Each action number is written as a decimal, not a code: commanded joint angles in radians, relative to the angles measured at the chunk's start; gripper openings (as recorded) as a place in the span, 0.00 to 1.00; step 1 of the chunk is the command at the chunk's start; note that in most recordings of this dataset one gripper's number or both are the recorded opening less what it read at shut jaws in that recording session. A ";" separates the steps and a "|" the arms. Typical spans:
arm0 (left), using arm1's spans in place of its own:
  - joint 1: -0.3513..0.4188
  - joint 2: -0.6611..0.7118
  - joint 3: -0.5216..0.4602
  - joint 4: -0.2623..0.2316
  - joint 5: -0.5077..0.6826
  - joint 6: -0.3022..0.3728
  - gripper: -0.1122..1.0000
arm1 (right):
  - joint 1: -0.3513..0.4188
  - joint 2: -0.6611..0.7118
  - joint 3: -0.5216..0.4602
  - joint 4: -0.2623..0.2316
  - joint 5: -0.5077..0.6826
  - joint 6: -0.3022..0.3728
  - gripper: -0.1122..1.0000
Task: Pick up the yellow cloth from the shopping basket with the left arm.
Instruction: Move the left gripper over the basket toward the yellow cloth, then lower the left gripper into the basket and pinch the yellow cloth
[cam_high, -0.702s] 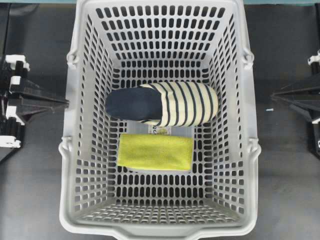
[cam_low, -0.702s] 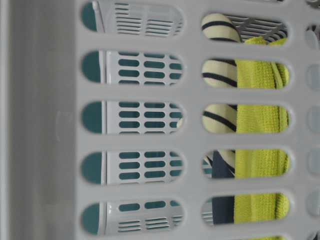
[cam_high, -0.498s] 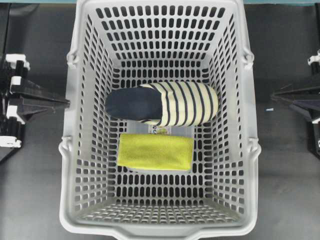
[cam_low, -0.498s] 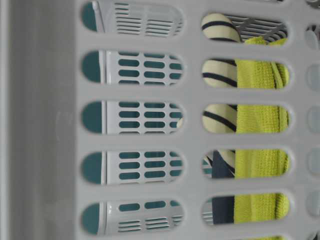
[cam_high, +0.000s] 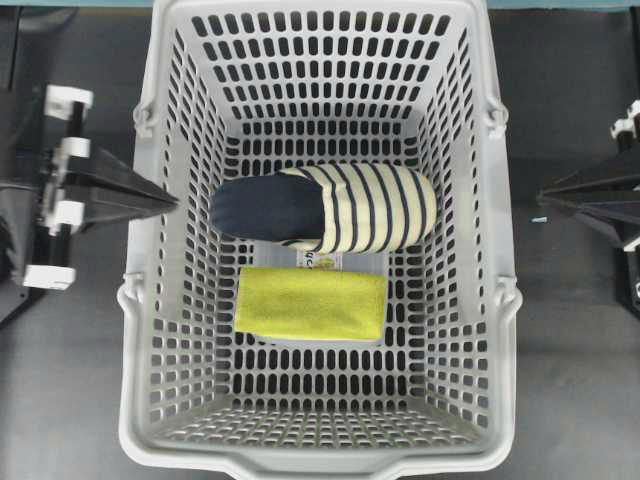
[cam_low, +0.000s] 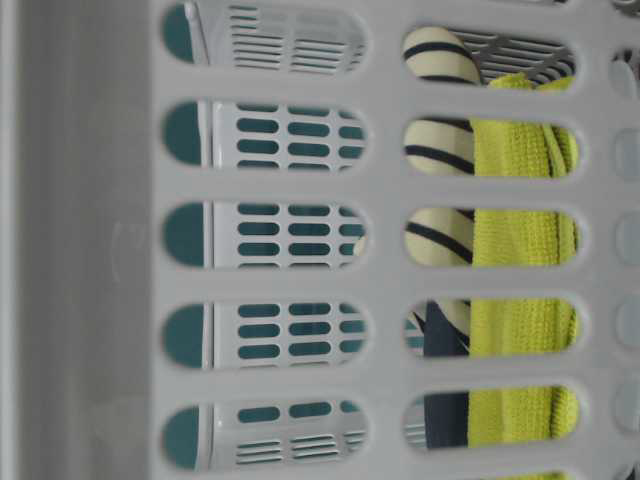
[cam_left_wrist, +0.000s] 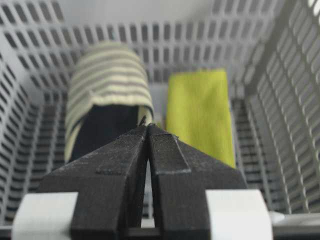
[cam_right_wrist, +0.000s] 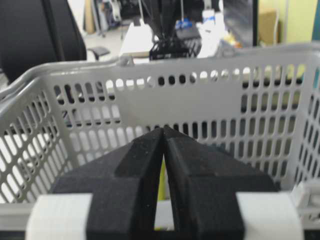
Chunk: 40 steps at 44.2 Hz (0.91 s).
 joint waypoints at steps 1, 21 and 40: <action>-0.003 0.074 -0.095 0.005 0.118 0.002 0.10 | 0.000 0.003 -0.020 0.005 0.018 0.029 0.10; -0.049 0.417 -0.356 0.005 0.307 0.005 0.19 | 0.000 -0.002 -0.026 0.006 0.107 0.044 0.44; -0.095 0.785 -0.603 0.005 0.449 -0.023 0.89 | -0.002 -0.015 -0.020 0.005 0.078 0.048 0.80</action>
